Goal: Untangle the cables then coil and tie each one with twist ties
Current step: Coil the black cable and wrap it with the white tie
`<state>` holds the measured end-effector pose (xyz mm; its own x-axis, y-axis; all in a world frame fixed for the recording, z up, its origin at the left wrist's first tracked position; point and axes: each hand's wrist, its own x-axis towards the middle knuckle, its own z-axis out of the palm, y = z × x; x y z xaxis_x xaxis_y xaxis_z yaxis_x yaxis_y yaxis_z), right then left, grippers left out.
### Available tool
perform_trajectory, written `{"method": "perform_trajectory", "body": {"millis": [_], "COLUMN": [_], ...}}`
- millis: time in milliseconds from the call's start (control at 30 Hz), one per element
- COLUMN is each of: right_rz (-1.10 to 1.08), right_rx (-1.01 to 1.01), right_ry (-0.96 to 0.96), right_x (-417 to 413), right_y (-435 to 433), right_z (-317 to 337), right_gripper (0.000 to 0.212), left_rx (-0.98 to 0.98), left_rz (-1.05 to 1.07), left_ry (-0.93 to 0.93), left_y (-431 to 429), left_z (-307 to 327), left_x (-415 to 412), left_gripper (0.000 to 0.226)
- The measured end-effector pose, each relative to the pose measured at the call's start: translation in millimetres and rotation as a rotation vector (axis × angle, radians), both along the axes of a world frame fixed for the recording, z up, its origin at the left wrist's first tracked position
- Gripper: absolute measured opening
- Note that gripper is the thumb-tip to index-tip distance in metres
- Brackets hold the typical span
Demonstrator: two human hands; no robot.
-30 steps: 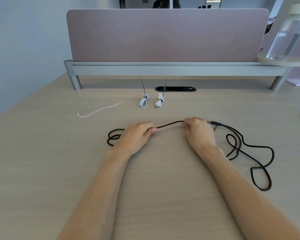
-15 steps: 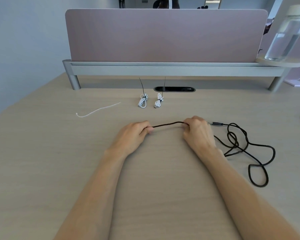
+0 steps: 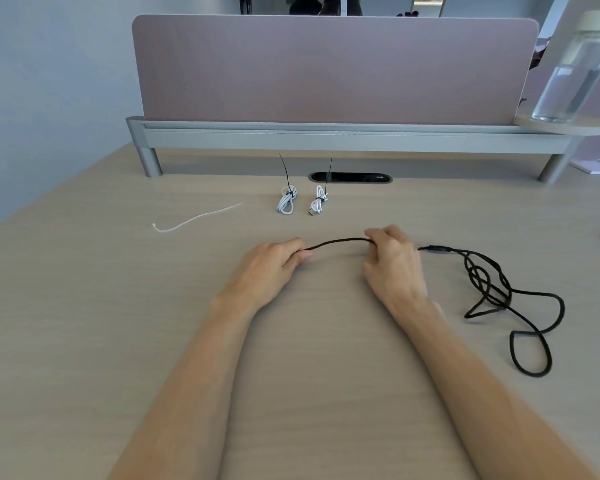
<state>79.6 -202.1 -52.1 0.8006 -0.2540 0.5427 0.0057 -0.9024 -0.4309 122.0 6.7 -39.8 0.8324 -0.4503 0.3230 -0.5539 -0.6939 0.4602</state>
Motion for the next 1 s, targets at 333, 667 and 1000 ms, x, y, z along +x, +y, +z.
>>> {"method": "perform_trajectory", "body": {"millis": [333, 667, 1000], "right_rz": [0.240, -0.044, 0.242], "right_rx": [0.051, 0.419, 0.065], "right_ry": [-0.120, -0.101, 0.036], "right_x": [5.3, 1.2, 3.7], "right_y": [11.0, 2.5, -2.1], "right_z": [-0.8, 9.2, 1.1], "right_gripper": [0.015, 0.015, 0.039], "left_rx": [-0.165, -0.104, -0.119], "left_rz": [-0.041, -0.019, 0.143], "left_ry": [0.121, 0.101, -0.025], "left_y": [-0.5, 7.8, 18.1], "left_z": [2.5, 5.9, 1.8], "left_x": [-1.3, -1.9, 6.0], "left_gripper": [0.026, 0.022, 0.018]}}
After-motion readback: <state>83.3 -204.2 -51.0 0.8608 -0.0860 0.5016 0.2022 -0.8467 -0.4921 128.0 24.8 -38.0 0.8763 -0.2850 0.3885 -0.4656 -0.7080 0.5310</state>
